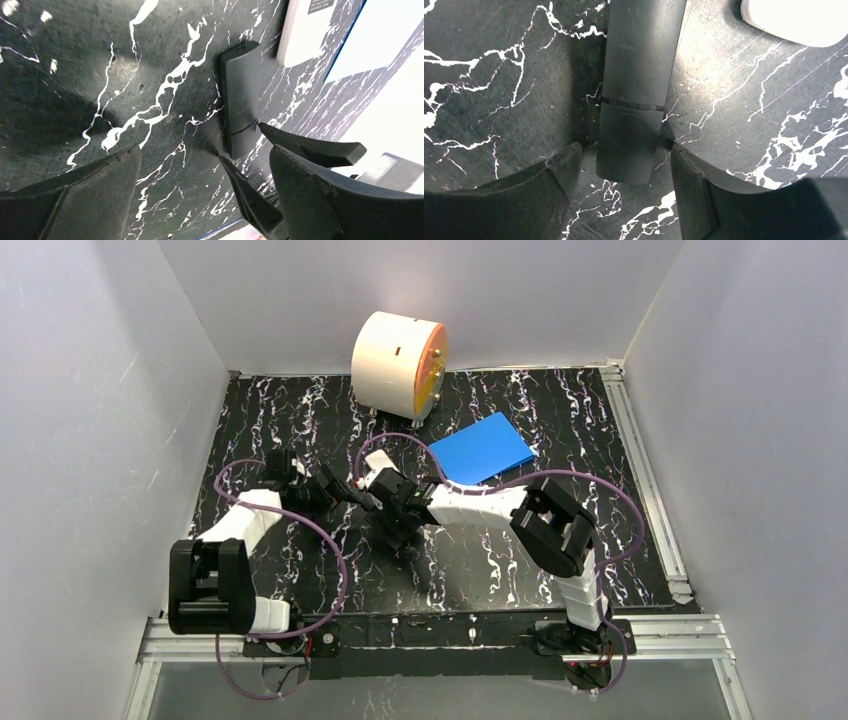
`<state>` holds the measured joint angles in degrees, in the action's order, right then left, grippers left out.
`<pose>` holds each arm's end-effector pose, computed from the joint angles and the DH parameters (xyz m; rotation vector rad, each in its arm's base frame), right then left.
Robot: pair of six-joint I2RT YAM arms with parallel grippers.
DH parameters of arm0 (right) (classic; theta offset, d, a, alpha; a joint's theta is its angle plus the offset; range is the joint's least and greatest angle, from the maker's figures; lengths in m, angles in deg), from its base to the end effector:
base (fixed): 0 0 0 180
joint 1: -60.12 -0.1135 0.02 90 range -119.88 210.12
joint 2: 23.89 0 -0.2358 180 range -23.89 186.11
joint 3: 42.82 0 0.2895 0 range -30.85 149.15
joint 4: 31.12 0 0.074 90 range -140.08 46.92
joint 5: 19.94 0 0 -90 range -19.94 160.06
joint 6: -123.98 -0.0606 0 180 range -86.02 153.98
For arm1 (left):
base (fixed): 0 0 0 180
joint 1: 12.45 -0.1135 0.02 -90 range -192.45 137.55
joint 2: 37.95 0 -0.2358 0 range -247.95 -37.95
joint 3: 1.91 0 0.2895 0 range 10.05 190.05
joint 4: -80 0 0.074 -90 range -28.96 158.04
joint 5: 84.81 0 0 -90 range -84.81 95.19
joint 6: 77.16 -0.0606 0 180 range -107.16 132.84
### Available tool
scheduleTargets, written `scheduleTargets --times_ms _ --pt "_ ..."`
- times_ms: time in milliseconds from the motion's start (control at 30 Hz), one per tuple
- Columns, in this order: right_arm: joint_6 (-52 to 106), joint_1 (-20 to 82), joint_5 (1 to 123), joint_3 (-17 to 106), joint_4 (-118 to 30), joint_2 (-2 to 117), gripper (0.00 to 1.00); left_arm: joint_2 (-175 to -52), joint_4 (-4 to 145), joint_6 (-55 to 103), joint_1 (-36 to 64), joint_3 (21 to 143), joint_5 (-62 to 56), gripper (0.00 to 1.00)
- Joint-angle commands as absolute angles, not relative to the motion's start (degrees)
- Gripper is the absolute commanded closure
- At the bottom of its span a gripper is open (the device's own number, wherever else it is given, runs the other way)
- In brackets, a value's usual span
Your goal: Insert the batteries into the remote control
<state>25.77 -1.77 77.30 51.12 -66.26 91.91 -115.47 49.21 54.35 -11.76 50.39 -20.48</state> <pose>0.2255 0.4060 0.1055 -1.1230 2.3266 0.3056 0.3025 -0.0299 0.1137 -0.7431 2.5205 -0.8456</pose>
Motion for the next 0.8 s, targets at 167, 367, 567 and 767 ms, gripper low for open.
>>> scheduleTargets --times_ms 167,367,567,767 --pt "18.50 1.16 77.01 51.96 -66.26 82.48 0.19 -121.63 44.24 47.45 -12.36 62.26 -18.30 0.02" --pt "10.16 3.58 76.83 42.88 -63.32 73.86 0.37 -128.82 52.13 45.80 -12.36 66.56 -22.87 0.15" --pt "8.50 2.72 74.76 39.95 -68.93 74.24 0.60 -136.72 57.82 45.86 -12.36 70.53 -26.52 0.33" --pt "8.02 2.03 72.99 40.41 -68.68 78.38 0.72 -142.21 59.56 47.20 -11.57 73.75 -29.86 0.48"
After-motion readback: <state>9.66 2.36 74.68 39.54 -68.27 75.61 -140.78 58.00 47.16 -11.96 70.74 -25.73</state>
